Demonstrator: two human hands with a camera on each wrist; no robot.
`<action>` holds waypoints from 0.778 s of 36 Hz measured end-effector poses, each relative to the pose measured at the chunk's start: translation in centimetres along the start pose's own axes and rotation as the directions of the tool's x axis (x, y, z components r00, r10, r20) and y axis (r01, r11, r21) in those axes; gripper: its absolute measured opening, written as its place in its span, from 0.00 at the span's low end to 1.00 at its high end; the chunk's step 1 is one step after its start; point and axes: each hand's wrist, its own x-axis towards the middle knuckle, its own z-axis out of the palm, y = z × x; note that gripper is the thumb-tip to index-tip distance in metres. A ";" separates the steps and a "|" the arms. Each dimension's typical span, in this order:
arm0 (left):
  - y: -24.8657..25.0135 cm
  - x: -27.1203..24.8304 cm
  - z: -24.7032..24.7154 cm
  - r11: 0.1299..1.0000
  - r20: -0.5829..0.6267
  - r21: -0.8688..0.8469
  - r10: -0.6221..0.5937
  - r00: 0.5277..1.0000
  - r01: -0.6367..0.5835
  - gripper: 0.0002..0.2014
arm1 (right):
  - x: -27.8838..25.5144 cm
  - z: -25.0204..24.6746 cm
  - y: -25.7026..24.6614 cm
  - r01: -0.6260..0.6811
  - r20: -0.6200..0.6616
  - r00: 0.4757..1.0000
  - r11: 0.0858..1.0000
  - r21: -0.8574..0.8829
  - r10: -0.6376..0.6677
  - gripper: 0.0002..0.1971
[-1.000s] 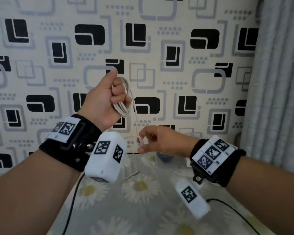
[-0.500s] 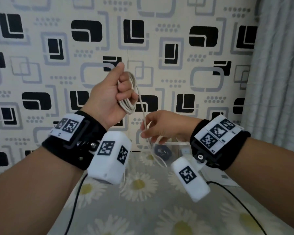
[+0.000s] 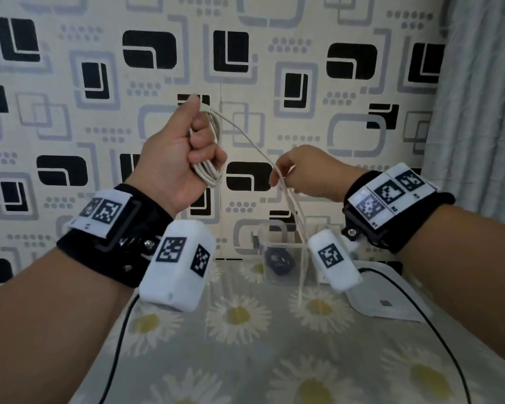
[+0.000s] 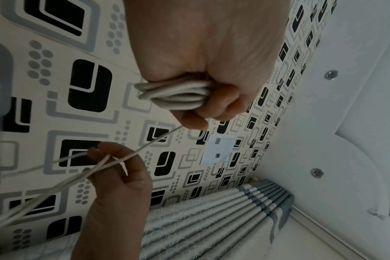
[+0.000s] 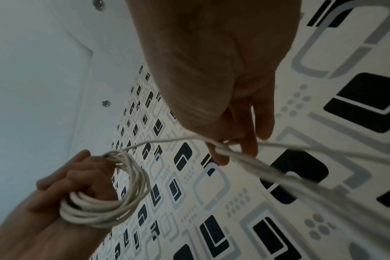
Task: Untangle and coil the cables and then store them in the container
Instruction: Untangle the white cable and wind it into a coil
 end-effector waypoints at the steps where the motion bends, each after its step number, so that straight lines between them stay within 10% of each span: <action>1: 0.0 0.0 -0.1 1.000 -0.004 0.002 0.003 1.000 -0.002 0.19 | 0.0 0.1 -0.1 0.006 0.033 0.999 1.000 0.019 -0.007 0.15; 17: -1.0 -0.1 -2.1 0.995 -0.091 -0.062 -0.078 0.993 0.072 0.19 | -1.4 2.7 0.1 -0.039 0.418 0.873 0.818 0.574 -0.252 0.10; 28: -2.1 -0.7 -3.9 0.869 0.112 -0.430 -0.215 0.970 0.242 0.17 | -2.0 8.1 1.1 -0.130 0.208 0.976 0.931 0.342 0.060 0.13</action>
